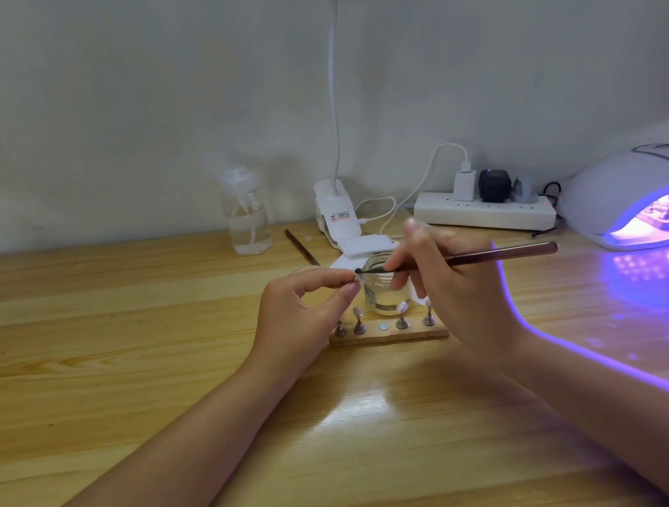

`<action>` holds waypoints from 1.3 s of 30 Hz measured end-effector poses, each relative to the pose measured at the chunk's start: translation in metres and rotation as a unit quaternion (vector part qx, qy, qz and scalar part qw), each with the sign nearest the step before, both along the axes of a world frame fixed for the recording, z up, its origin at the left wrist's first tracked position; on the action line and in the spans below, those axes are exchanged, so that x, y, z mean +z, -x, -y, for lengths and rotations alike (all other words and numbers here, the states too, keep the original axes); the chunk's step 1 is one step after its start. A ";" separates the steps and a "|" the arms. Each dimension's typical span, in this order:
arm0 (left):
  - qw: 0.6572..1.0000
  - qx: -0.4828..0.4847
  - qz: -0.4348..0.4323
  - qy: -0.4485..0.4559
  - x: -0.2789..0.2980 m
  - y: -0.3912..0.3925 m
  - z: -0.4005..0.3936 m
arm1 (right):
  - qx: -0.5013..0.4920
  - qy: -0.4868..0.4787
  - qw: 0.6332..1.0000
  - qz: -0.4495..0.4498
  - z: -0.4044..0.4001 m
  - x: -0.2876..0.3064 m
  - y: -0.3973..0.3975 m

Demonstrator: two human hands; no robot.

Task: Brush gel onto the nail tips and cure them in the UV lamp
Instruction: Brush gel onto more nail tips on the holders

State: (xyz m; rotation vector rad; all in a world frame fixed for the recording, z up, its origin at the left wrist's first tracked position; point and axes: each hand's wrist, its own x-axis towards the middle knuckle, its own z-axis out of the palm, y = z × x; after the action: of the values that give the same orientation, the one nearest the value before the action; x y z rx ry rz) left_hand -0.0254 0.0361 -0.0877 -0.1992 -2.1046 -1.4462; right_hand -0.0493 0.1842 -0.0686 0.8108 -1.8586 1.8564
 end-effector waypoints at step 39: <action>1.000 -0.008 0.001 -0.006 -0.001 0.001 0.001 | -0.002 0.018 1.000 -0.009 0.000 -0.004 0.003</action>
State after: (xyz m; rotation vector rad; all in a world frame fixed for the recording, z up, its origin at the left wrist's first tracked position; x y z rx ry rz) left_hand -0.0261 0.0346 -0.0888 -0.2095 -2.1006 -1.4680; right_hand -0.0521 0.1846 -0.0724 0.8085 -1.8098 1.8679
